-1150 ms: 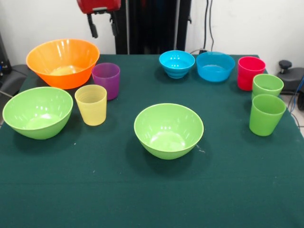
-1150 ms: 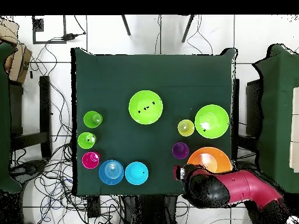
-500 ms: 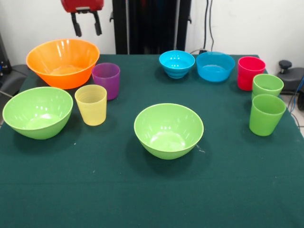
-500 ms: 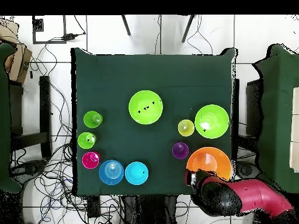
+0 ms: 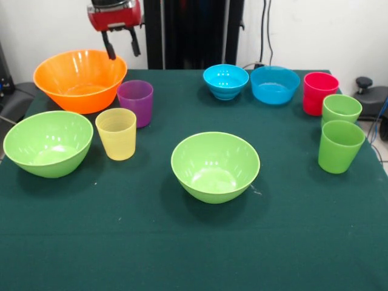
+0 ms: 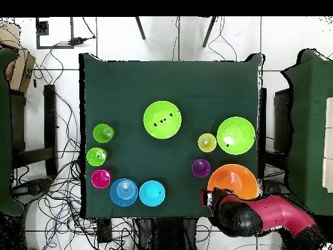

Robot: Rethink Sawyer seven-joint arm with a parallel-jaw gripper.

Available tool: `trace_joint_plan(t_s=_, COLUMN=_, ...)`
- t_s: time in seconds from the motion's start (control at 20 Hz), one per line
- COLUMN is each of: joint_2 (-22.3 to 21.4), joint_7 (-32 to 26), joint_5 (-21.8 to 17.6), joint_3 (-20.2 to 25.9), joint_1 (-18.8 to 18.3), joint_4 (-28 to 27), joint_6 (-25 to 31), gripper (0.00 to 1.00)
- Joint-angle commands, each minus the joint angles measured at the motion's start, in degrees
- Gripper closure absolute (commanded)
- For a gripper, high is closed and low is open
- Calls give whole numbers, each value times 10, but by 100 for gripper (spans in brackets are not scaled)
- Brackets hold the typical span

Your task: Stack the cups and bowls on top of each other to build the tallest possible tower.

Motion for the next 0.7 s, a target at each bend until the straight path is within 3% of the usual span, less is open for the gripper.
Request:
trace_joint_plan(t_s=0.05, joint_2=70, joint_7=-155, joint_5=-73, joint_3=-6, joint_1=30, joint_4=-66, joint_6=35, gripper=0)
trace_joint_plan(t_s=0.3, joint_2=91, joint_7=-164, joint_5=-79, joint_3=-7, joint_1=31, joint_4=-84, joint_6=44, gripper=0)
trace_joint_plan(t_s=0.7, joint_2=49, joint_7=-113, joint_5=-83, joint_3=-8, joint_1=40, joint_4=-57, joint_6=25, gripper=0)
